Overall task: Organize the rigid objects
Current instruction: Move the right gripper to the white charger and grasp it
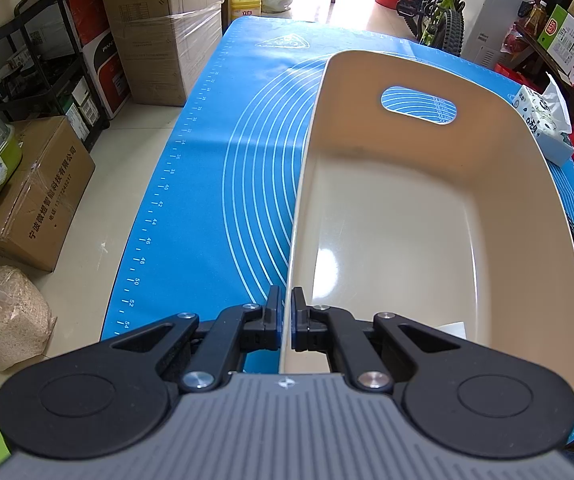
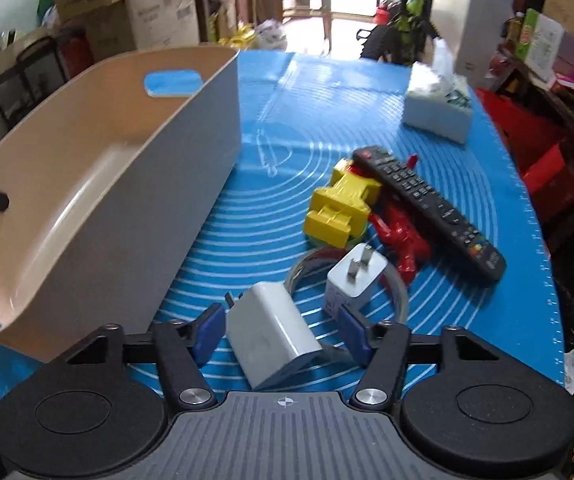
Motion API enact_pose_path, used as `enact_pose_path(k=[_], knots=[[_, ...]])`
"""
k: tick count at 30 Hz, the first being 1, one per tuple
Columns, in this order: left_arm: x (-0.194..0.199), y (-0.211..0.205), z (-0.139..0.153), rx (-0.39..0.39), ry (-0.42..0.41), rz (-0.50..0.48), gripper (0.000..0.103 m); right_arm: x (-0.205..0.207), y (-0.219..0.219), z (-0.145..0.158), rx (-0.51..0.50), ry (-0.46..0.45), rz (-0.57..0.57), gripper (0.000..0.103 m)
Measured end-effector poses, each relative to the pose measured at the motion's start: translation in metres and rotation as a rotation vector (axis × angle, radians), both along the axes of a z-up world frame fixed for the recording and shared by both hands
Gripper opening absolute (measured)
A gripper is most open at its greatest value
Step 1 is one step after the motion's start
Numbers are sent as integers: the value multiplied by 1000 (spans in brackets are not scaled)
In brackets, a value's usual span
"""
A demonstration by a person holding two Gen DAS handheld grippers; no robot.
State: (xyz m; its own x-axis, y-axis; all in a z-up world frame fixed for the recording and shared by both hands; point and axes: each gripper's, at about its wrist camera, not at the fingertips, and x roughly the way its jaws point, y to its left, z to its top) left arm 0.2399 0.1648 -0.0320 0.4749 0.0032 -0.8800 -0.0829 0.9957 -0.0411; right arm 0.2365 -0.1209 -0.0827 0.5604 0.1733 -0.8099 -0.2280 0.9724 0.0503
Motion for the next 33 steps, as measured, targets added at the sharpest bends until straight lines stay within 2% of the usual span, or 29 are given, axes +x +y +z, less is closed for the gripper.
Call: enact_pose_path(k=[3, 4, 9, 12, 15, 23, 24, 26, 33], knots=[[0, 0, 0, 0, 0, 0, 6, 5, 2, -6, -5, 35, 23, 58], [0, 0, 0, 0, 0, 0, 6, 5, 2, -7, -3, 35, 29, 58], [0, 0, 0, 0, 0, 0, 6, 2, 4, -4, -10, 22, 59, 46], [0, 0, 0, -1, 0, 1, 6, -3, 7, 0, -16, 12, 99, 45], [0, 0, 0, -1, -1, 0, 6, -4, 15, 0, -44, 12, 138, 49], [0, 1, 0, -3, -1, 0, 6, 5, 33, -13, -96, 36, 188, 48], [0, 1, 0, -3, -1, 1, 6, 6, 34, -14, -98, 39, 191, 39], [0, 1, 1, -3, -4, 1, 6, 7, 35, -15, -91, 41, 194, 36], [0, 1, 1, -3, -5, 2, 6, 3, 29, -10, -61, 11, 138, 36]])
